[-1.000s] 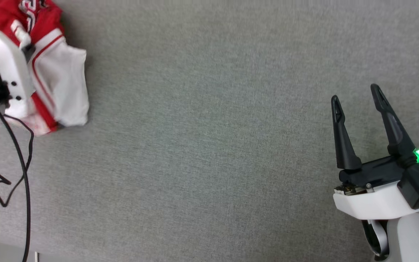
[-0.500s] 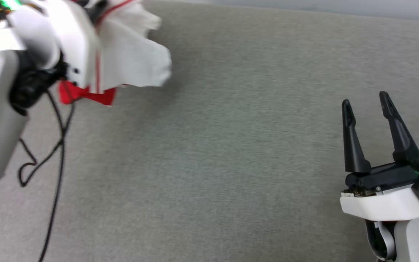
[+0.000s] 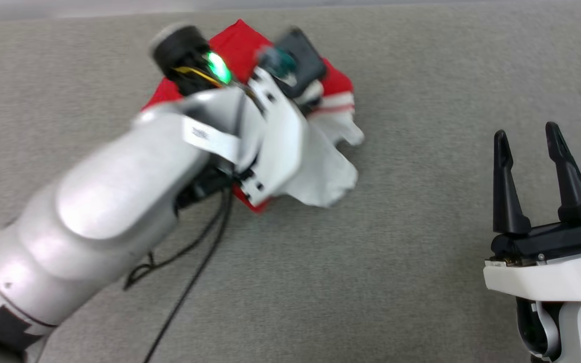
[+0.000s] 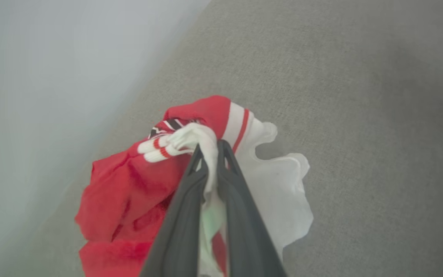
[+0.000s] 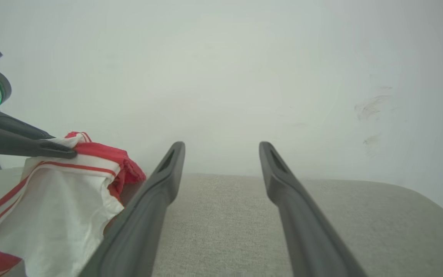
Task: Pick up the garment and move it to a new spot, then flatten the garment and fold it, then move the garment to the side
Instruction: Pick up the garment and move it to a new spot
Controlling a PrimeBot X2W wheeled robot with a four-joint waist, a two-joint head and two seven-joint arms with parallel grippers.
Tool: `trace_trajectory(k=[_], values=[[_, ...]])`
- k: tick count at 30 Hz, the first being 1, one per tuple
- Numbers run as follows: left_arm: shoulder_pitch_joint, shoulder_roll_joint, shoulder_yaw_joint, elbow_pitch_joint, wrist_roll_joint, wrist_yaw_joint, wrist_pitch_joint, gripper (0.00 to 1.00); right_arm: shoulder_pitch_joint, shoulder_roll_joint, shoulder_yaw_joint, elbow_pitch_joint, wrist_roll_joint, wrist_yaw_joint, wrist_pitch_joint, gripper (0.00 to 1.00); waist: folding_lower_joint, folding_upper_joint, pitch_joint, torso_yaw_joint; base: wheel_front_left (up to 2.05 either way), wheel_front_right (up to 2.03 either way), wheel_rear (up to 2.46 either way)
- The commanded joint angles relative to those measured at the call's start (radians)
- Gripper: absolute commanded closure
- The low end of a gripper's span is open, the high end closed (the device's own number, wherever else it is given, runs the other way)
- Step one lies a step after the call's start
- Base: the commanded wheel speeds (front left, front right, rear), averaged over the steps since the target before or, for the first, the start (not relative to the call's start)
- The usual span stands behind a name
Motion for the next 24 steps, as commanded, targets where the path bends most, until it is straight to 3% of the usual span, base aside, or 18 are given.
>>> trace_trajectory(k=[1,7,17,18,19,20,24], values=[[-0.021,-0.007,-0.024,-0.002,-0.007,0.003,-0.010,1.00,-0.015,0.003,-0.002,-0.005,0.005,-0.001,-0.003,0.00,0.0000,0.0000,0.022,-0.029,0.00,0.00,0.00],[-0.042,-0.034,-0.136,0.061,-0.064,0.003,-0.043,1.00,-0.028,0.004,-0.003,-0.005,0.017,-0.001,-0.003,0.00,0.0000,0.0000,0.059,-0.062,0.00,0.00,0.00],[0.017,-0.006,-0.247,0.305,-0.087,0.003,-0.110,1.00,-0.047,0.003,0.003,0.010,0.021,-0.001,-0.003,0.00,0.0000,0.0000,0.085,-0.088,0.00,0.00,0.00],[0.023,-0.009,-0.250,0.325,-0.092,0.003,-0.124,0.95,-0.045,0.003,0.002,0.013,0.019,-0.001,-0.003,0.00,0.0000,0.0000,0.082,-0.087,0.00,0.00,0.00],[0.028,-0.013,-0.253,0.340,-0.089,0.003,-0.142,0.61,-0.042,0.003,-0.001,0.015,0.017,-0.001,-0.003,0.00,0.0000,0.0000,0.078,-0.084,0.00,0.00,0.00],[0.033,-0.018,-0.255,0.355,-0.088,0.003,-0.163,0.00,-0.038,0.003,-0.004,0.018,0.014,-0.001,-0.003,0.00,0.0000,0.0000,0.071,-0.080,0.00,0.00,0.00],[0.049,-0.045,-0.210,0.388,-0.111,0.010,-0.311,0.00,-0.013,0.003,0.005,0.031,0.002,-0.001,-0.003,0.00,0.0000,0.0000,0.023,-0.067,0.00,0.00,0.00]])
